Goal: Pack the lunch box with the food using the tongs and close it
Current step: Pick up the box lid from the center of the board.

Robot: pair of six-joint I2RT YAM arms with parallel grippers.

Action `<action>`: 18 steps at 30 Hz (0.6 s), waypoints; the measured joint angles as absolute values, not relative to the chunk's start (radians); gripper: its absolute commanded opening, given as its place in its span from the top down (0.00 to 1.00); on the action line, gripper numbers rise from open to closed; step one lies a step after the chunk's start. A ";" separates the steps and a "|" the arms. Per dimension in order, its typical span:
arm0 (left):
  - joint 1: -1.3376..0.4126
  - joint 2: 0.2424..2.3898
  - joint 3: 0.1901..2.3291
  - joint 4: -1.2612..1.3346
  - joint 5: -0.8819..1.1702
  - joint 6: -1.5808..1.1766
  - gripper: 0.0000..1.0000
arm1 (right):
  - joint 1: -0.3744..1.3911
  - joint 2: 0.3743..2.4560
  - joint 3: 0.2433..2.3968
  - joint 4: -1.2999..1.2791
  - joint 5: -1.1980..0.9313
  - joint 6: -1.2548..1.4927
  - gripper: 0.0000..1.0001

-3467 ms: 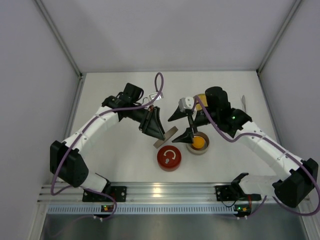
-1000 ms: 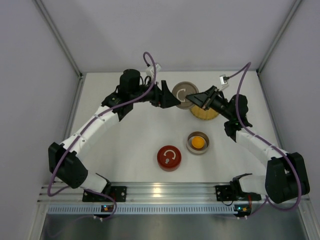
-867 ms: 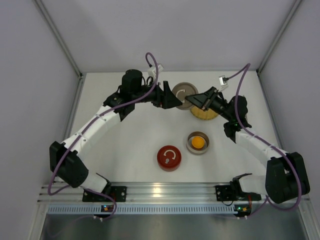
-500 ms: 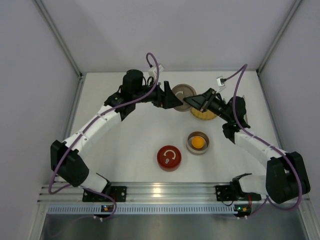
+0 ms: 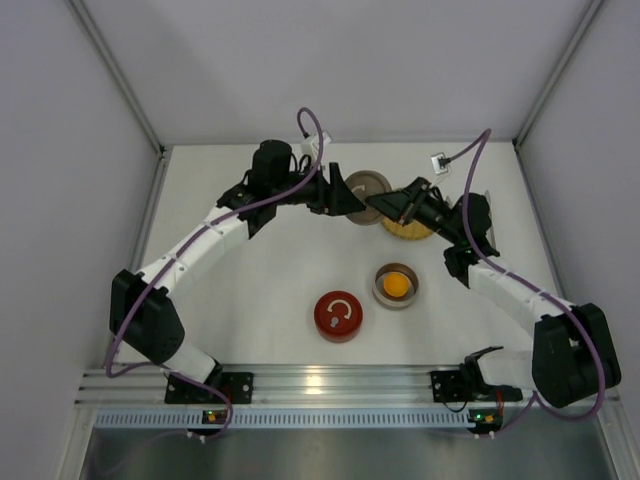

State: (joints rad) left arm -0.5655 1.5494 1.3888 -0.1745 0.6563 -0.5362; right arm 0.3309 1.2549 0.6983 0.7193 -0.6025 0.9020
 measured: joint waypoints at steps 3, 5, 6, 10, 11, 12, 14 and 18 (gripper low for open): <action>-0.552 1.550 1.377 -0.156 0.684 -0.553 0.43 | 0.331 1.255 0.701 0.723 -0.597 0.896 1.00; -0.548 1.549 1.369 -0.141 0.708 -0.556 0.46 | 0.330 1.254 0.702 0.730 -0.584 0.890 1.00; -0.548 1.549 1.364 -0.133 0.722 -0.559 0.49 | 0.329 1.255 0.702 0.735 -0.576 0.889 1.00; -0.552 1.544 1.341 -0.099 0.800 -0.579 0.52 | 0.329 1.258 0.703 0.743 -0.553 0.876 1.00; -0.560 1.541 1.341 -0.080 0.819 -0.582 0.53 | 0.329 1.265 0.702 0.741 -0.553 0.873 1.00; -0.571 1.534 1.342 -0.056 0.833 -0.581 0.53 | 0.331 1.275 0.702 0.741 -0.560 0.873 1.00; -0.596 1.519 1.353 -0.033 0.857 -0.566 0.53 | 0.337 1.299 0.700 0.747 -0.577 0.872 1.00; -0.637 1.508 1.427 -0.042 0.879 -0.492 0.52 | 0.339 1.318 0.695 0.786 -0.595 0.838 1.00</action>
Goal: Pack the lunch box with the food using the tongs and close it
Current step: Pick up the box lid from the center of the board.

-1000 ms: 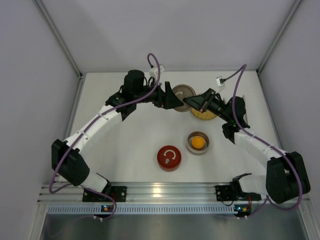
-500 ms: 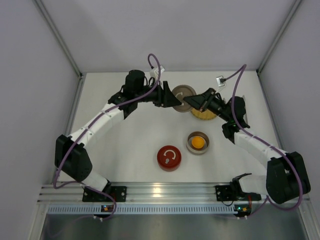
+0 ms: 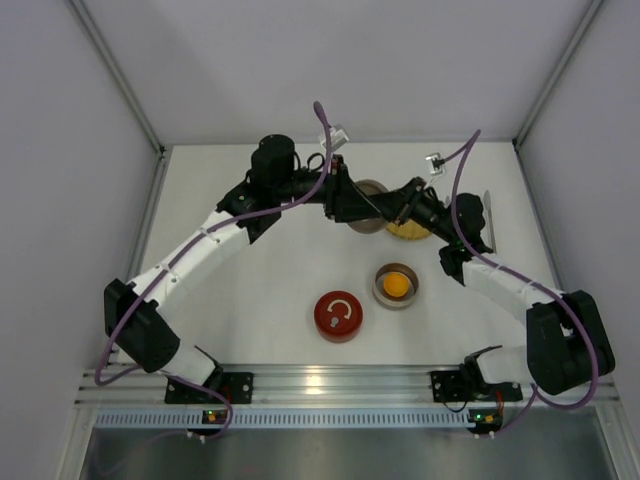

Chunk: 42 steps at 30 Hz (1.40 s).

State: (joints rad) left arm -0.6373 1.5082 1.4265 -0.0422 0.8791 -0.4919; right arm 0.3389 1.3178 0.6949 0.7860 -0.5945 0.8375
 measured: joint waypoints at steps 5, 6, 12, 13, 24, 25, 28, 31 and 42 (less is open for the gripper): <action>-0.643 1.498 1.503 -0.093 0.838 -0.387 0.48 | 0.339 1.318 0.695 0.862 -0.604 0.812 1.00; -0.643 1.492 1.504 -0.110 0.813 -0.372 0.47 | 0.339 1.318 0.695 0.878 -0.607 0.814 1.00; -0.643 1.468 1.504 -0.242 0.615 -0.326 0.40 | 0.339 1.316 0.695 0.933 -0.590 0.836 1.00; -0.643 1.466 1.502 -0.255 0.593 -0.325 0.39 | 0.338 1.315 0.695 0.935 -0.580 0.840 1.00; -0.642 1.449 1.444 -0.313 0.389 -0.406 0.41 | 0.336 1.312 0.695 0.927 -0.498 0.905 1.00; -0.642 1.450 1.444 -0.315 0.374 -0.416 0.42 | 0.336 1.312 0.695 0.926 -0.496 0.913 1.00; -0.643 1.454 1.444 -0.315 0.349 -0.440 0.45 | 0.336 1.312 0.694 0.924 -0.490 0.927 1.00; -0.646 1.466 1.444 -0.309 0.339 -0.452 0.48 | 0.336 1.312 0.694 0.923 -0.489 0.936 1.00; -0.697 1.540 1.451 -0.308 0.314 -0.467 0.53 | 0.336 1.312 0.694 0.918 -0.487 0.938 1.00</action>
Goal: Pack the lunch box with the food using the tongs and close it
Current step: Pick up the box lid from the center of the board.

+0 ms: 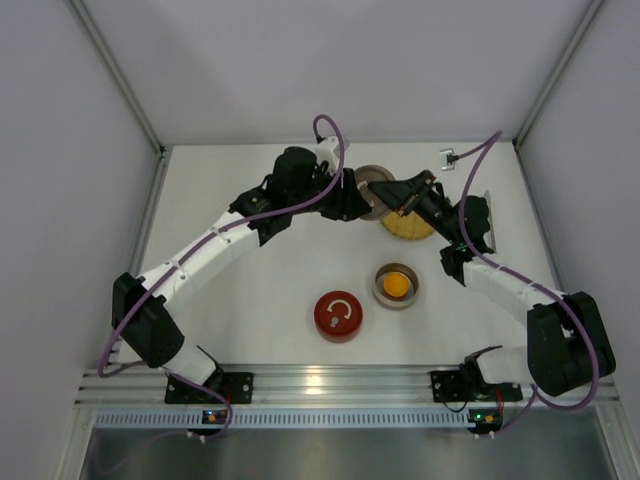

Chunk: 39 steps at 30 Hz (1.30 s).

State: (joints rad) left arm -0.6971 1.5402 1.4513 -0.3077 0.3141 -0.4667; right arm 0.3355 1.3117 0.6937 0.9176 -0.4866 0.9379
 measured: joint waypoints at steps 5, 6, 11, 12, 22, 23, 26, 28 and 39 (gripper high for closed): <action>-0.706 1.547 1.469 -0.308 0.297 -0.466 0.57 | 0.338 1.312 0.693 0.915 -0.486 0.931 1.00; -0.707 1.547 1.474 -0.307 0.294 -0.466 0.58 | 0.338 1.312 0.693 0.915 -0.486 0.928 1.00; -0.707 1.547 1.491 -0.308 0.278 -0.467 0.62 | 0.338 1.312 0.693 0.908 -0.485 0.916 1.00; -0.707 1.547 1.491 -0.307 0.275 -0.469 0.63 | 0.339 1.312 0.693 0.906 -0.485 0.911 1.00; -0.708 1.549 1.492 -0.308 0.252 -0.473 0.74 | 0.347 1.312 0.693 0.881 -0.487 0.892 1.00; -0.709 1.550 1.493 -0.308 0.249 -0.473 0.74 | 0.348 1.312 0.693 0.881 -0.487 0.892 1.00; -0.710 1.556 1.494 -0.308 0.237 -0.472 0.79 | 0.349 1.312 0.693 0.878 -0.484 0.890 1.00; -0.711 1.560 1.496 -0.309 0.223 -0.473 0.88 | 0.349 1.312 0.693 0.874 -0.482 0.889 1.00; -0.723 1.544 1.488 -0.369 0.190 -0.269 1.00 | 0.237 1.297 0.788 0.614 -0.536 0.872 0.01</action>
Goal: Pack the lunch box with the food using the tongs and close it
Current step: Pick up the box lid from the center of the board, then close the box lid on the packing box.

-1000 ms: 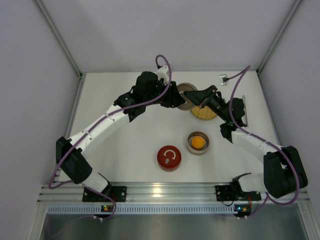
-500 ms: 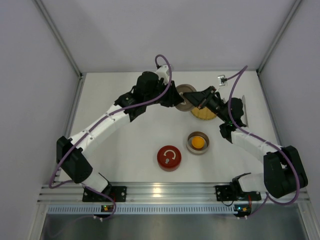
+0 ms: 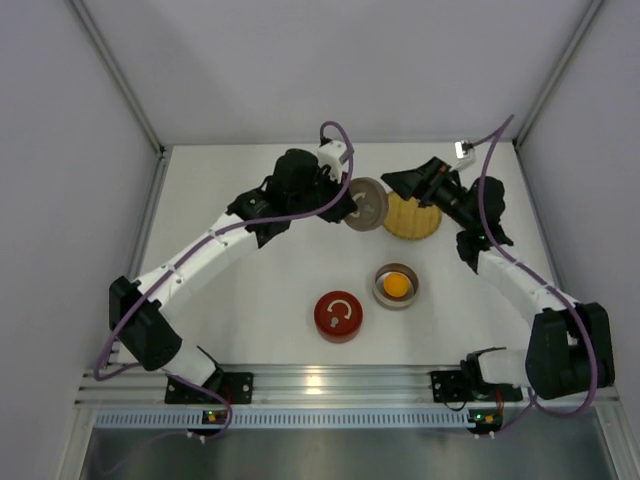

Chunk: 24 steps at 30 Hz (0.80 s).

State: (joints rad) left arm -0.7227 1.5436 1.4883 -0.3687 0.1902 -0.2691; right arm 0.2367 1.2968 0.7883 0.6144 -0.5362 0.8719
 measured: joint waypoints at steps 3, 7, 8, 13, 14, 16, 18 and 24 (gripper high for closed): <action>-0.723 1.498 1.457 -0.423 0.210 -0.178 1.00 | 0.094 1.250 0.809 0.523 -0.573 0.849 0.01; -0.726 1.489 1.493 -0.540 0.265 -0.059 1.00 | -0.143 1.163 0.828 0.411 -0.647 0.804 0.01; -0.731 1.504 1.526 -0.592 0.278 -0.026 1.00 | -0.202 1.140 0.832 0.381 -0.667 0.785 0.01; -0.779 1.691 1.804 -0.842 0.348 0.154 1.00 | -0.438 1.051 0.854 0.209 -0.788 0.657 0.00; -0.794 1.738 1.866 -0.896 0.354 0.182 1.00 | -0.475 1.044 0.862 0.169 -0.811 0.624 0.01; -0.822 1.826 1.963 -0.975 0.362 0.220 1.00 | -0.528 1.041 0.881 0.093 -0.850 0.564 0.01; -0.852 1.912 2.048 -1.060 0.370 0.246 1.00 | -0.564 1.041 0.894 0.006 -0.883 0.500 0.00; -0.933 2.094 2.143 -1.218 0.388 0.262 1.00 | -0.614 1.043 0.904 -0.199 -0.945 0.365 0.01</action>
